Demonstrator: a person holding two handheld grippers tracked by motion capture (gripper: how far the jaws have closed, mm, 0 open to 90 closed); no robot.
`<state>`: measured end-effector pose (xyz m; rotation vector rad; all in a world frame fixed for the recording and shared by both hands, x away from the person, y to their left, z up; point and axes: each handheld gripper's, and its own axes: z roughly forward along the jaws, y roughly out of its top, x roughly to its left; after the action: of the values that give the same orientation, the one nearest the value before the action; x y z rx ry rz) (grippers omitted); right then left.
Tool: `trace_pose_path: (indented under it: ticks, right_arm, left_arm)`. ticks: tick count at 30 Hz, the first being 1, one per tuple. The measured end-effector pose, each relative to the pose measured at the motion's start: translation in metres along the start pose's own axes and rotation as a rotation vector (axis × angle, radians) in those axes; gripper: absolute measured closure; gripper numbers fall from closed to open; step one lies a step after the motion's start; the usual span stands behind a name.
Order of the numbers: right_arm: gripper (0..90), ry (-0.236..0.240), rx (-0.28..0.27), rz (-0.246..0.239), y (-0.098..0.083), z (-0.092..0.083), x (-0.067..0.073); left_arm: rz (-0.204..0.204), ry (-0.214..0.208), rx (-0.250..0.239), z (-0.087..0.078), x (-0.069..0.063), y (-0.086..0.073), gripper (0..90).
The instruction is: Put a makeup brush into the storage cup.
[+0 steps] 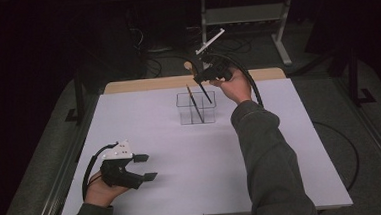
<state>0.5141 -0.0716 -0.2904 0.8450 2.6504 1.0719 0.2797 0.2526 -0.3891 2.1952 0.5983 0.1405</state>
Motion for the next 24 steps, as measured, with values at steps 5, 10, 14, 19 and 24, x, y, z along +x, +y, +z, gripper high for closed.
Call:
trace_pose_path:
  ticks: [5,10,14,19,24]
  right_arm:
    - [83.3,0.002,-0.002,0.011,-0.005,0.002,-0.002]
    - [83.2,0.01,-0.008,0.011,-0.006,0.003,-0.001]
    - [83.3,0.011,0.0,0.014,-0.009,0.006,-0.001]
    - [83.3,0.008,-0.003,0.008,-0.013,0.007,-0.003]
    - [83.2,0.008,0.002,0.029,-0.017,0.007,-0.003]
  left_arm:
    - [0.012,0.002,0.008,0.001,0.0,0.0,29.3]
    - [0.015,0.005,0.012,-0.001,0.001,0.0,29.1]
    - [0.001,0.004,-0.001,-0.001,0.0,0.0,29.1]
    - [0.006,0.005,0.007,-0.001,0.001,0.0,29.0]
    - [0.009,0.006,0.01,0.0,0.001,0.0,28.8]
